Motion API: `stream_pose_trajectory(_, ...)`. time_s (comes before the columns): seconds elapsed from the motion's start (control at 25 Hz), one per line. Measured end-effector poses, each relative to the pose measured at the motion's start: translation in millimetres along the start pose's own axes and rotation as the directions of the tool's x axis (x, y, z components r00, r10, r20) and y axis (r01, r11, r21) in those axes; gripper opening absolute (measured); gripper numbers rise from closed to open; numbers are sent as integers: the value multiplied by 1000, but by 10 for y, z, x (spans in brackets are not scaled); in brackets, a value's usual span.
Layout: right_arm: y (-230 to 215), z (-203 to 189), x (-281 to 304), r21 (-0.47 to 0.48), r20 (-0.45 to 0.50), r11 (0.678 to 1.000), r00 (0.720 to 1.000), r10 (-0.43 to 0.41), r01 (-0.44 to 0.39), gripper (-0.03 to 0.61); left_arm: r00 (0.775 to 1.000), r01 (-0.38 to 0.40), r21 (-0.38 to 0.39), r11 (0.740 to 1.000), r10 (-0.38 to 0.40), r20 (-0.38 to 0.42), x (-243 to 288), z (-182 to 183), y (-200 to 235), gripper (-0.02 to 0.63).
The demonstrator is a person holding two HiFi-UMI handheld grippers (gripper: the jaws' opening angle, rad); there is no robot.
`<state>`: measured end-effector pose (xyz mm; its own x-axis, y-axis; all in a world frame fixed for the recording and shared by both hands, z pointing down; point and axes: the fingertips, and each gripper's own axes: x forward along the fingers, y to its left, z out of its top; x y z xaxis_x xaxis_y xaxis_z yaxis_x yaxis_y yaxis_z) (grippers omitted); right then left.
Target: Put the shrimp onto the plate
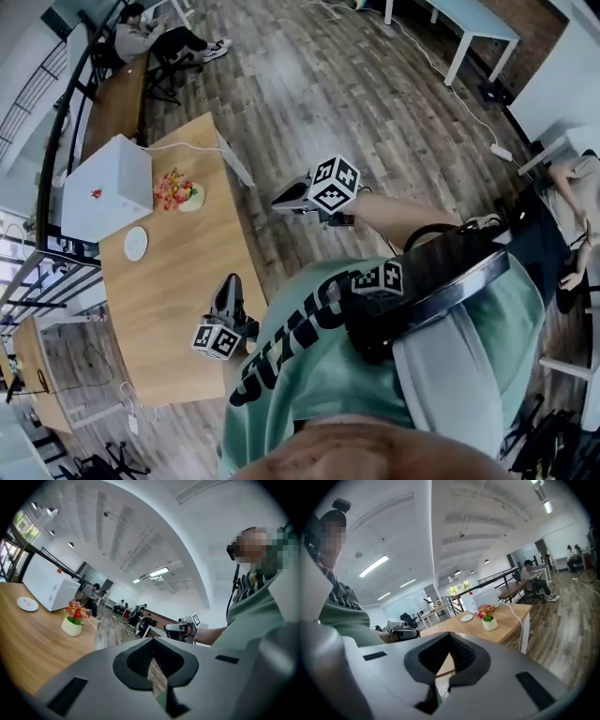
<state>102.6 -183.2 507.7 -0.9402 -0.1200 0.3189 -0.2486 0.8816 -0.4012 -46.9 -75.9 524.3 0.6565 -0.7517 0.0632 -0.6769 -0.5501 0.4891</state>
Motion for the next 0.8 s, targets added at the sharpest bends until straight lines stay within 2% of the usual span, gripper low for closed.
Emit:
stream_pose_trajectory(0.2,120,-146,-839,36,87,994,991,-105,102,8,988,130,48,990,-125,-92,434,-59,-583,6)
stream_pose_trajectory(0.36,152,-476,-1540,81,154,988,978,-143,132,8,973,197,60,979,-187,-138,792,-339,-1065,5)
stream_pose_trajectory(0.56,318,-905,-2444,109,206,986,968,-143,123,8,957,234,6,972,-229,-177,1176,-907,-2035,6)
stream_pose_trajectory(0.72,429,-1270,-3041,122,222,987,966,-133,108,8,934,257,5,966,-247,-257,1391,-1423,-2670,6)
stream_pose_trajectory(0.8,455,-1445,-3233,147,230,984,964,-135,102,8,929,247,12,969,-233,-286,1406,-1562,-2884,6)
